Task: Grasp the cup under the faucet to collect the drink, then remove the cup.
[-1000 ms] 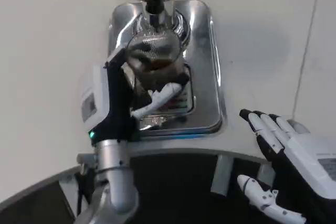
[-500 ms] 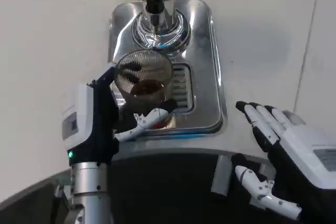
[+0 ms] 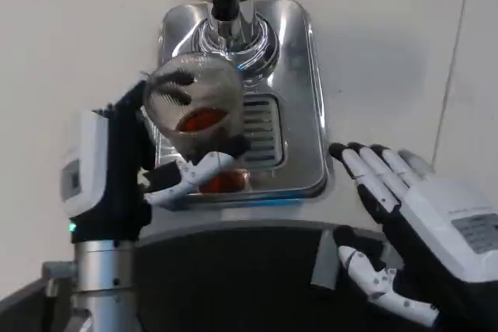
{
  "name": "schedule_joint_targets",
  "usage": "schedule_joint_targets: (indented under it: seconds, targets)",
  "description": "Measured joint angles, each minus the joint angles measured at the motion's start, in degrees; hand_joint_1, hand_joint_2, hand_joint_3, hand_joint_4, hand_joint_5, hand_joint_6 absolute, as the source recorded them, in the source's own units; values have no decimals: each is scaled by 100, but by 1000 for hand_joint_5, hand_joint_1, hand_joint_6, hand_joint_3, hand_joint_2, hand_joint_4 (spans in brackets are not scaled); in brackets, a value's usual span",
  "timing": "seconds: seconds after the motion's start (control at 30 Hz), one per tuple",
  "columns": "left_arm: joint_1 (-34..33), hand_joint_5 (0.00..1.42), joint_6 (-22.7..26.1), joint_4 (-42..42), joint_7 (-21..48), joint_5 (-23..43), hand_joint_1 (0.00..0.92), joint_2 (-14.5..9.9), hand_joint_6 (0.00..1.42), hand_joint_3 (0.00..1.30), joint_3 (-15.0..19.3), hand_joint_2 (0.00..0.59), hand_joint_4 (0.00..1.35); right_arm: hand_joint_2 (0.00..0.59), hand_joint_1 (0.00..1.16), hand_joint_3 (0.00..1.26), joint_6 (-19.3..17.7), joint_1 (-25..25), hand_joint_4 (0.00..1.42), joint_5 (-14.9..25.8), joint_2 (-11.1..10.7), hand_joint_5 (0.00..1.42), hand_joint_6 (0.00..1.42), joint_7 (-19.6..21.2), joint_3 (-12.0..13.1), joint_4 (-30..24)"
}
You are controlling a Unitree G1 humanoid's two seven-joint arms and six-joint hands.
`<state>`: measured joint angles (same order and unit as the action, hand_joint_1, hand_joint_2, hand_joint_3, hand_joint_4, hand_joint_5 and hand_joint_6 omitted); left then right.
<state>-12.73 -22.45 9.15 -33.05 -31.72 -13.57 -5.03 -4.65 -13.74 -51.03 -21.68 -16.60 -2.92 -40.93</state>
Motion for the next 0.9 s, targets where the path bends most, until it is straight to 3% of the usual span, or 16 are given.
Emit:
schedule_joint_targets:
  seconds: [0.47,0.57,0.9]
  targets:
    - [990,1354,-224,-1298,863,1,714,-254,1424,1287,182,54,1155,586,62,0,-674,-186,0,-111,-163,0,0,538,-7,78]
    - [1354,1358,-391,-1636,1066,4,714,-355,1424,1287,230,54,1155,586,61,0,-817,-461,0,-138,-162,0,0,622,24,-62]
    - [1962,1360,-613,-2300,1487,204,714,-352,1424,1287,393,54,1155,586,56,0,-1235,-1026,0,-202,-140,0,0,709,110,-703]
